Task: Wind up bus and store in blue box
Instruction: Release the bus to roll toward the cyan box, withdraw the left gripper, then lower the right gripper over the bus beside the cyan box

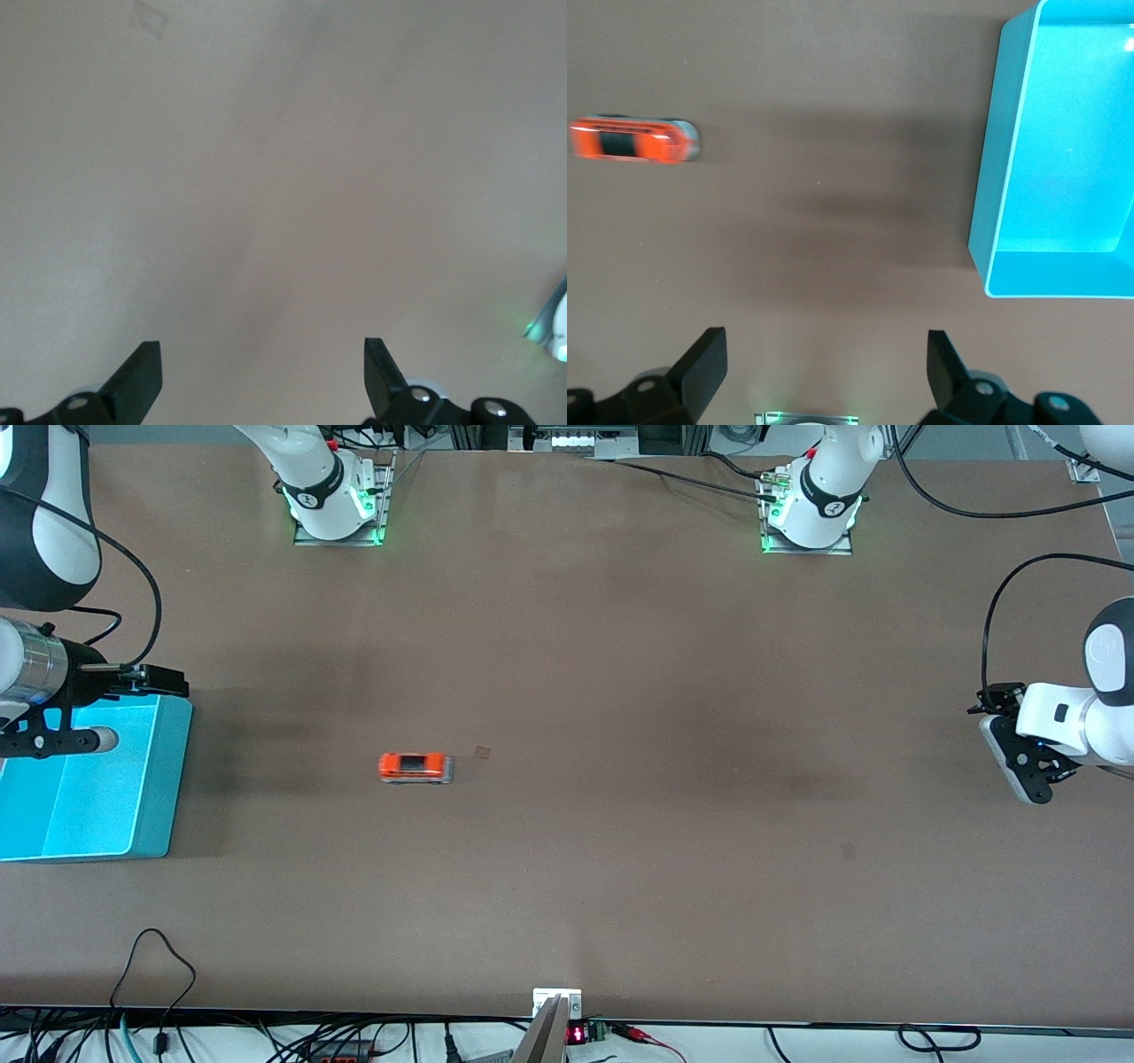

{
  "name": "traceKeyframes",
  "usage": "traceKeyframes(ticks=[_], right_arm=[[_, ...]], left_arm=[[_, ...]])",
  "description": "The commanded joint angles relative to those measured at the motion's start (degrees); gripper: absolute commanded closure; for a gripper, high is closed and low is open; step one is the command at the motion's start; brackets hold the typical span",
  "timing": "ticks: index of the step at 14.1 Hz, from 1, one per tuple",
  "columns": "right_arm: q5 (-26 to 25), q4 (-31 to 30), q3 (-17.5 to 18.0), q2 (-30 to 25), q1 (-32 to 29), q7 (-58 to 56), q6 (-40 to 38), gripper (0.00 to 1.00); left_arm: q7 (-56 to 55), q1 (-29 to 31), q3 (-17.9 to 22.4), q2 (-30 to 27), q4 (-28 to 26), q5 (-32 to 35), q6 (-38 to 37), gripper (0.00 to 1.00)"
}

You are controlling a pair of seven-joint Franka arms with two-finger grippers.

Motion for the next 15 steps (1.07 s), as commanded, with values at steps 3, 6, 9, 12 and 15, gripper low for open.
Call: traceKeyframes(ticks=[3,6,9,12,15], right_arm=[[0.9,-0.3,0.2,-0.3,-0.5,-0.3,-0.7,0.00],[0.9,-0.3,0.2,-0.2,-0.5,-0.3,-0.7,0.00],[0.9,-0.3,0.2,-0.1,-0.3,-0.3,-0.7,0.00],[0.9,-0.3,0.2,-0.2,-0.2,-0.4,-2.0,0.00],[1.0,-0.3,0.2,-0.6,-0.5,-3.2,-2.9,0.00]], left_arm=[[-11.8,-3.7,-0.1,-1.4,5.7,5.1,-9.8,0.00],[-21.4,-5.3,-0.2,-1.4,8.9,5.1,-15.2,0.00],[-29.8,-7.0,-0.2,-1.4,12.0,5.0,-18.8,0.00],[-38.5,-7.0,-1.8,-2.9,12.2,4.4,-20.4,0.00],[-47.5,-6.9,-3.9,-4.2,12.3,4.3,-21.4,0.00]])
